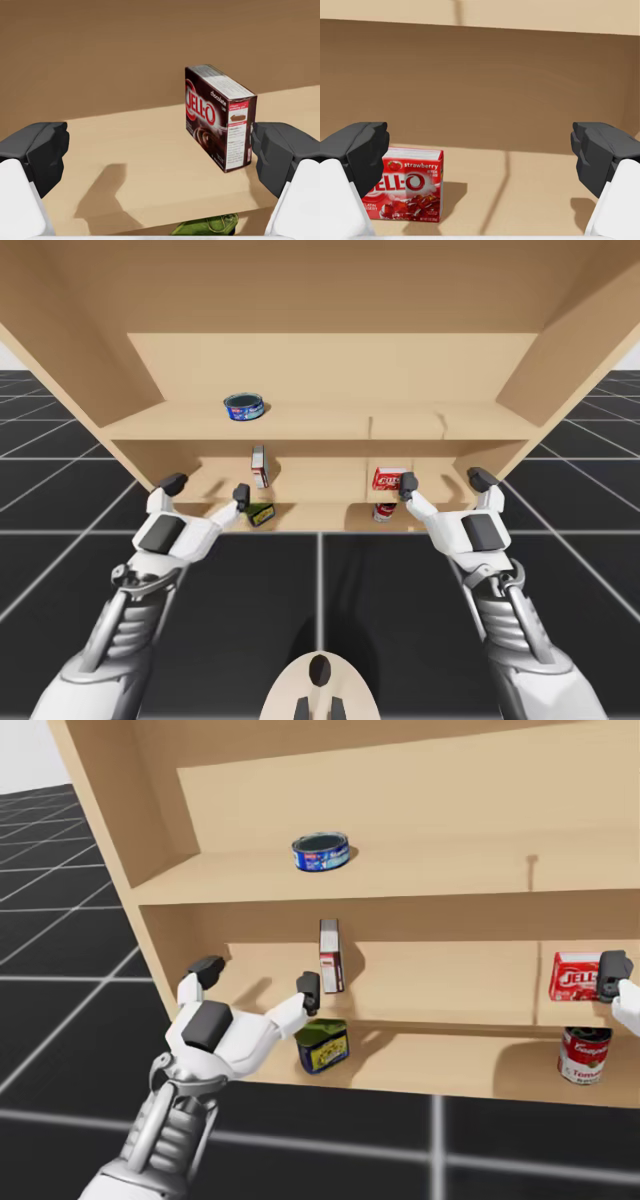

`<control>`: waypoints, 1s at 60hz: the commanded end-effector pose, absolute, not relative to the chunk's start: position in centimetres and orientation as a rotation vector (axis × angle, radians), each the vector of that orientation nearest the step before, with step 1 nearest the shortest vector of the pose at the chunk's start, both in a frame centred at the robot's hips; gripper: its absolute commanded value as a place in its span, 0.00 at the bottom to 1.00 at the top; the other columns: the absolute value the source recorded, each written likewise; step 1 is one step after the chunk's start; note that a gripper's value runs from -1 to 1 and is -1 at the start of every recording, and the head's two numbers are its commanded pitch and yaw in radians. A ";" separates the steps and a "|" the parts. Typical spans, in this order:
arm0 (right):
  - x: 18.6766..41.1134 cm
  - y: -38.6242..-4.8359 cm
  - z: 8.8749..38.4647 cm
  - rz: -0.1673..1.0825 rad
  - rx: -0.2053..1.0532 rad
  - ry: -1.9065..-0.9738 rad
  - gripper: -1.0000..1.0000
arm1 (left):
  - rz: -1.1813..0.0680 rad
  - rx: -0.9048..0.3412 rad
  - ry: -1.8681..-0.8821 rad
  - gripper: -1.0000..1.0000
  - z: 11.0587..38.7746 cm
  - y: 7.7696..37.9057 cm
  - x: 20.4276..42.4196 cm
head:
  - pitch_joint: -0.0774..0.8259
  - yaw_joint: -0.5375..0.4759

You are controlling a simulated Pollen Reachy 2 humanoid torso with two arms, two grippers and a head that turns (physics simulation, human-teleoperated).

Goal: Retrieve the pudding box from the shelves.

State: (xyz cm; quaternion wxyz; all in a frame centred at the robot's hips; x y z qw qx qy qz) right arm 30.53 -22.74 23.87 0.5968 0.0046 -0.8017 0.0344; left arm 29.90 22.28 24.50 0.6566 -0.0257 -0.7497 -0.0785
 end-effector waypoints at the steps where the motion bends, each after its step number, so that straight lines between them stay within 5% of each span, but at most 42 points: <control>1: 30.5 -22.4 23.7 0.073 0.016 -1.856 0.00 | -0.159 -0.140 -1.627 0.00 25.7 19.9 29.2 | 0.55 0.78; 21: 30.5 -22.6 23.7 0.073 0.001 -1.856 0.00 | -0.153 -0.205 -1.543 0.00 26.8 17.3 32.4 | 0.55 0.79; 56: 30.5 -23.0 23.7 0.061 0.007 -1.852 0.00 | -0.060 -0.176 -1.418 0.00 23.4 14.2 39.9 | 0.56 0.79; 59: 30.5 -23.1 23.7 0.059 0.009 -1.852 0.00 | -0.057 -0.174 -1.415 0.23 23.2 14.2 40.0 | 0.56 0.79; 60: 30.5 -23.1 23.7 0.058 0.009 -1.851 0.00 | -0.058 -0.174 -1.414 0.51 23.2 14.2 40.0 | 0.56 0.79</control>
